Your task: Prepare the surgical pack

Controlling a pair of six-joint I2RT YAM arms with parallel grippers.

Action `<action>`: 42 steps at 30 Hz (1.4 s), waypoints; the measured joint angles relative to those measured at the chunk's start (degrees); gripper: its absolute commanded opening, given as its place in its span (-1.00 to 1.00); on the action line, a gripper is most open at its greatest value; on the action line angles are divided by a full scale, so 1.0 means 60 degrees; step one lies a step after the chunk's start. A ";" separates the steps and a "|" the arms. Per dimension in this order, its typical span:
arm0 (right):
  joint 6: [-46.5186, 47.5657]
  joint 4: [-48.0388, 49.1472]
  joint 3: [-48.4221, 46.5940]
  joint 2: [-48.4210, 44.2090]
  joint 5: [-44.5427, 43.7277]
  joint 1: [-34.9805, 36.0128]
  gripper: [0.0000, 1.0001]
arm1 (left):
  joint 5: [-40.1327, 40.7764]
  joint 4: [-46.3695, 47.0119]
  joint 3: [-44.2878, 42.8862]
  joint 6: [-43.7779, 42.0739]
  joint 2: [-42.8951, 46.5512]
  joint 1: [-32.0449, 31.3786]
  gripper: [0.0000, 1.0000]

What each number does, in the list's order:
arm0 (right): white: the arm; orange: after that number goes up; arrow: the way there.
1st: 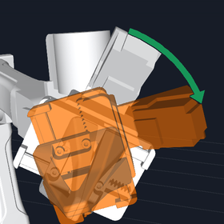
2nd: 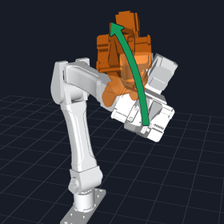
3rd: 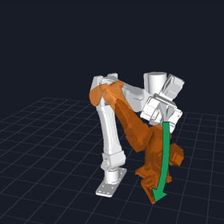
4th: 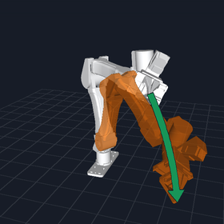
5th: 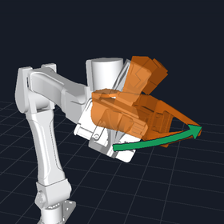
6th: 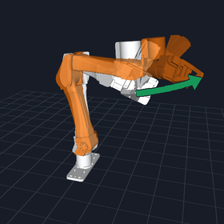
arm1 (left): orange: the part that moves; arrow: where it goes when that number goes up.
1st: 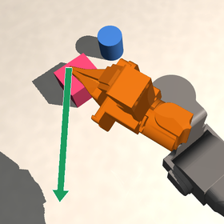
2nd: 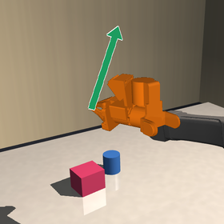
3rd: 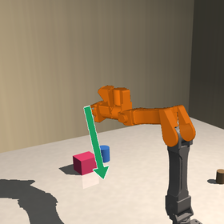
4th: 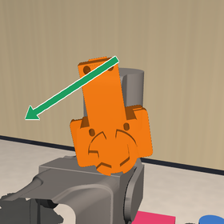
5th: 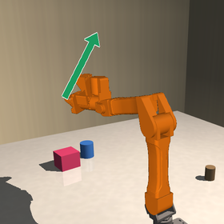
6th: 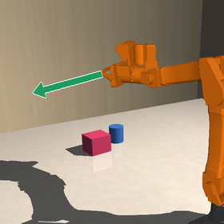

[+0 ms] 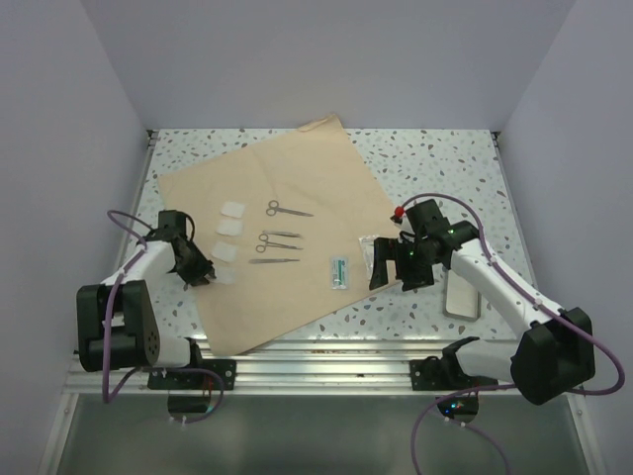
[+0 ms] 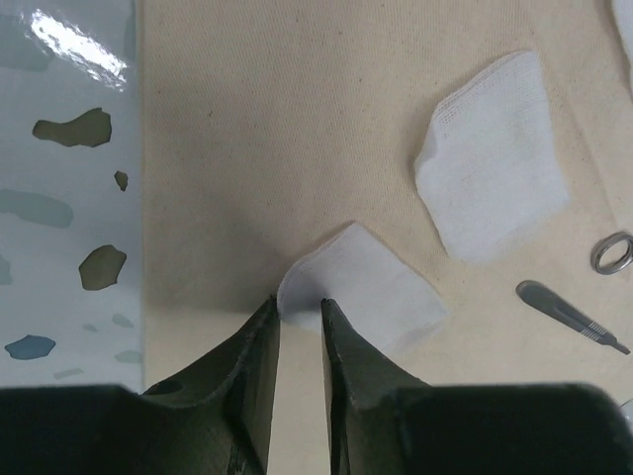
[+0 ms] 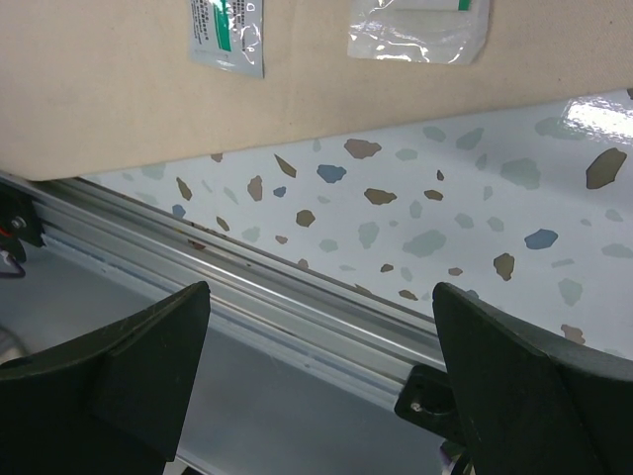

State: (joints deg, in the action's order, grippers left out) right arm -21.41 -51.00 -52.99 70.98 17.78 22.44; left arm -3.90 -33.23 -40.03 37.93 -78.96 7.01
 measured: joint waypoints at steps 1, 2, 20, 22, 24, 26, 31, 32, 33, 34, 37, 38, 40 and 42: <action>0.0000 0.0004 0.0011 0.0000 0.0000 0.0000 0.98 | 0.0000 0.0044 0.0000 0.0000 -0.0044 -0.0004 -0.55; 0.0000 0.0004 0.0015 0.0000 0.0000 0.0000 0.97 | 0.0004 0.0091 -0.0004 0.0004 -0.0087 0.0000 -0.60; -0.0007 0.0051 0.0106 0.0131 0.0015 0.0000 0.97 | -0.0182 -0.0412 -0.0863 -0.0331 0.0820 -0.0004 -1.00; -0.0018 0.0076 0.0106 0.0189 0.0066 0.0000 0.98 | -0.0375 -0.0408 -0.0984 -0.0379 0.1071 -0.0004 -1.00; -0.0026 0.0084 0.0106 0.0255 0.0149 0.0000 0.97 | -0.0572 -0.0393 -0.1031 -0.0437 0.1147 -0.0004 -1.00; -0.0022 0.0084 0.0106 0.0321 0.0208 0.0000 0.98 | -0.0729 -0.0372 -0.1031 -0.0466 0.1126 -0.0004 -1.00; -0.0004 0.0073 0.0073 0.0484 0.0208 0.0000 0.97 | -0.1235 -0.0175 -0.1235 -0.0517 0.0790 -0.0004 -1.00; 0.0000 0.0073 0.0055 0.0506 0.0211 0.0000 0.97 | -0.1326 -0.0080 -0.1304 -0.0517 0.0699 -0.0004 -1.00; 0.0000 0.0069 0.0033 0.0528 0.0208 0.0000 0.98 | -0.1402 0.0011 -0.1381 -0.0517 0.0619 -0.0004 -1.00; 0.0000 0.0073 0.0011 0.0539 0.0208 0.0000 0.97 | -0.1475 0.0106 -0.1428 -0.0514 0.0561 -0.0004 -1.00; 0.0000 0.0073 -0.0044 0.0550 0.0208 0.0000 0.97 | -0.1738 0.0404 -0.1614 -0.0503 0.0306 -0.0004 -1.00; 0.0000 0.0073 -0.0051 0.0550 0.0208 0.0000 0.97 | -0.1818 0.0510 -0.1668 -0.0492 0.0200 -0.0004 -1.00; 0.0000 0.0073 -0.0051 0.0550 0.0208 0.0000 0.97 | -0.1891 0.0707 -0.1738 -0.0463 0.0011 -0.0004 -1.00; 0.0000 0.0073 -0.0051 0.0550 0.0208 0.0000 0.97 | -0.1891 0.0852 -0.1774 -0.0459 -0.0149 -0.0004 -1.00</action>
State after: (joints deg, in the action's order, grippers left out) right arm -21.41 -50.57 -53.30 74.28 19.03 22.44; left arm -15.25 -28.12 -50.68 35.18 -79.85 6.98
